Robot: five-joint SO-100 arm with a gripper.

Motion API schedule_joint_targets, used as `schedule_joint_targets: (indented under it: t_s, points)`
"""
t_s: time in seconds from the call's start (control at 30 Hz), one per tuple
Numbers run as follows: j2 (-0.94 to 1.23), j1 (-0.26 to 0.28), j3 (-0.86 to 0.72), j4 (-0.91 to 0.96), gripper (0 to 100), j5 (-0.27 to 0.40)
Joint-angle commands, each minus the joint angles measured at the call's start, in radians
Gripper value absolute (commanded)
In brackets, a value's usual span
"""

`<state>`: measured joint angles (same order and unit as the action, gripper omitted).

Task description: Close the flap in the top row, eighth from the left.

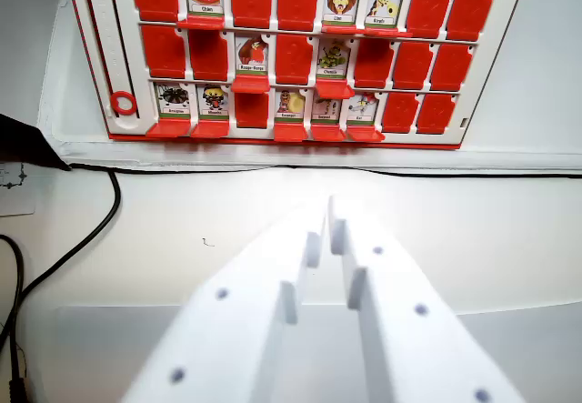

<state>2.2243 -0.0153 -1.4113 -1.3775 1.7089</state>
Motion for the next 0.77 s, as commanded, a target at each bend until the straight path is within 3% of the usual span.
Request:
schedule_joint_targets:
  t_s: [0.0,0.73]
  points:
    - [0.051,0.003,-0.002,-0.002,0,-0.005]
    - [0.057,0.002,-0.035,0.106,0,-0.02]
